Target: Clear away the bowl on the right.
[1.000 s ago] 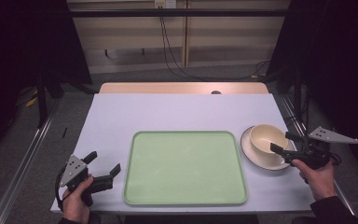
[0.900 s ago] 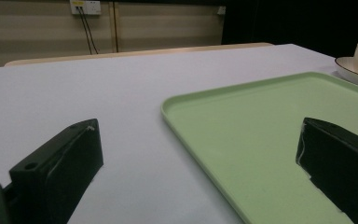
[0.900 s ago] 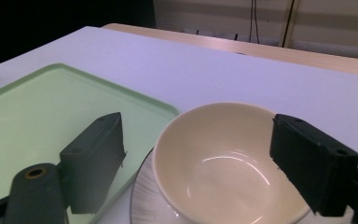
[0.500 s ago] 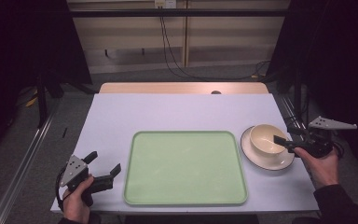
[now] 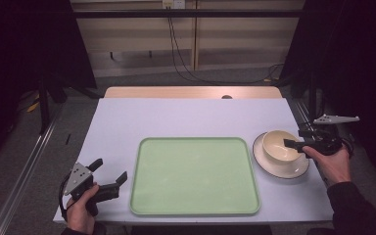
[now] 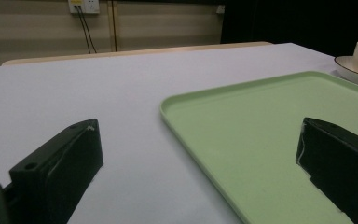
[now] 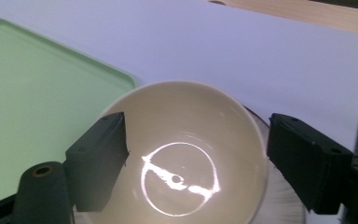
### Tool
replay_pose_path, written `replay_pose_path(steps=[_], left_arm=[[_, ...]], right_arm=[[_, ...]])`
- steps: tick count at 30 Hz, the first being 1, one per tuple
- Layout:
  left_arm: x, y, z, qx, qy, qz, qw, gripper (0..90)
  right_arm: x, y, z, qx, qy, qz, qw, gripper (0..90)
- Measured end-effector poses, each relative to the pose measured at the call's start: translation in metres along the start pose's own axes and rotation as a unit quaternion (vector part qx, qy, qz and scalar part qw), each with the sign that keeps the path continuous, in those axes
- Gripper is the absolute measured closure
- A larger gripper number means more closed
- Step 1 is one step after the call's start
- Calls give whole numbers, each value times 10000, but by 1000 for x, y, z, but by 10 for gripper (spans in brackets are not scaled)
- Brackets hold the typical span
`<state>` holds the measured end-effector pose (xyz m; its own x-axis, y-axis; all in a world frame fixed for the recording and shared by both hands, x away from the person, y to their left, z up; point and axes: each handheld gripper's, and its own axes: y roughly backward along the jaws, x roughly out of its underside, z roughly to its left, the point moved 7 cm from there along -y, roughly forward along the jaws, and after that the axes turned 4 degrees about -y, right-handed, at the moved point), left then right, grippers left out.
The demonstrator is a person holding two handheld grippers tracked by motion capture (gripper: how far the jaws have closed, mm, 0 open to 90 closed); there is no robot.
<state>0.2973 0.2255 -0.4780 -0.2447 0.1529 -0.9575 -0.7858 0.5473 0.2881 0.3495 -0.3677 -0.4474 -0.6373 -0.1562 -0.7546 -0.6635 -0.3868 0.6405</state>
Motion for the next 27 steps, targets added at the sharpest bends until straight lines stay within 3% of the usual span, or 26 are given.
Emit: replay_pose_path(steps=[6,8,10,13,15,17,21,24,27], left_arm=[[0,-1,-2,49,30,-31,10000,4],[0,-1,-1,12,42,-19,10000,5],[0,-1,-1,27,43,-24,10000,5],[0,-1,-1,34,27,-9,10000,5],[0,-1,-1,23,22,-18,10000,5],[0,-1,-1,28,8,-13,10000,5],[0,-1,-1,26,21,-18,10000,5],[0,-1,-1,30,7,-6,10000,5],[0,-1,-1,35,6,-11,10000,5]], right_arm=[[1,-14,-16,48,-234,312,9992,208],[4,-21,-21,187,-319,457,9983,210],[12,-29,-23,113,-434,654,9969,230],[16,-31,-23,60,-455,804,9957,239],[20,-31,-23,-14,-439,918,9948,309],[24,-32,-25,-54,-444,1023,9937,303],[29,-35,-27,-108,-513,1124,9923,331],[30,-35,-27,-119,-542,1097,9924,412],[32,-36,-28,0,-529,1167,9918,418]])
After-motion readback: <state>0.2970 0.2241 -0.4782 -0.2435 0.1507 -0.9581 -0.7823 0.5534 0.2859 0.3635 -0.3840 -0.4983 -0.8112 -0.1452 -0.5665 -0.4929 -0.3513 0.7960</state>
